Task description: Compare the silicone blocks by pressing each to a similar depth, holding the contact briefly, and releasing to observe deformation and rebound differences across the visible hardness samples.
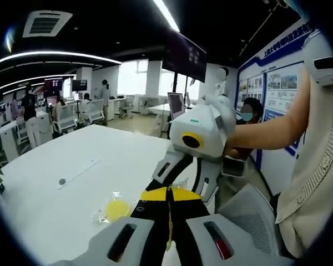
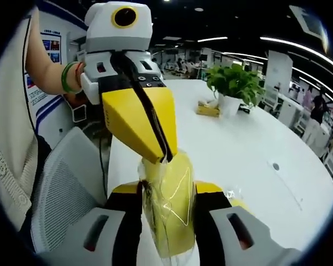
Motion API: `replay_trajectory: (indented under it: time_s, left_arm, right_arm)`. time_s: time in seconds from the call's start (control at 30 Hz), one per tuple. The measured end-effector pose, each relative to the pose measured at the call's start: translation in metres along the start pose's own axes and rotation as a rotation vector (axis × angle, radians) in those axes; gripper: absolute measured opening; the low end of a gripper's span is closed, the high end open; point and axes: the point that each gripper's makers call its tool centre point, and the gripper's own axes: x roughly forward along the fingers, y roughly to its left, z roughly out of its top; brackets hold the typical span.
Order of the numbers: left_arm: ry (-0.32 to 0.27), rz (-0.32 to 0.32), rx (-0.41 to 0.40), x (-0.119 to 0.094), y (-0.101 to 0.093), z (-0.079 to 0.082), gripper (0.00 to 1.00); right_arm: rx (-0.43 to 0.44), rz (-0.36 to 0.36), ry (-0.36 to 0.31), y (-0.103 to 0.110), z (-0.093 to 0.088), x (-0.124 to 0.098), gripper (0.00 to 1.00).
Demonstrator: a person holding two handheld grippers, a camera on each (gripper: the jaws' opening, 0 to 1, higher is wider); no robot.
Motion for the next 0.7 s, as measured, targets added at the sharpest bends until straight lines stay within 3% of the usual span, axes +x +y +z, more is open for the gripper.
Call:
replay_trajectory:
  time_s: [0.43, 0.7]
  left_arm:
    - [-0.012, 0.009, -0.001, 0.000, 0.002, 0.002, 0.00]
    - [-0.028, 0.030, -0.025, -0.002, 0.011, 0.005, 0.00]
  right_arm:
    - [-0.010, -0.010, -0.008, -0.003, 0.001, -0.002, 0.34]
    - [0.009, -0.061, -0.042, -0.010, 0.006, -0.005, 0.40]
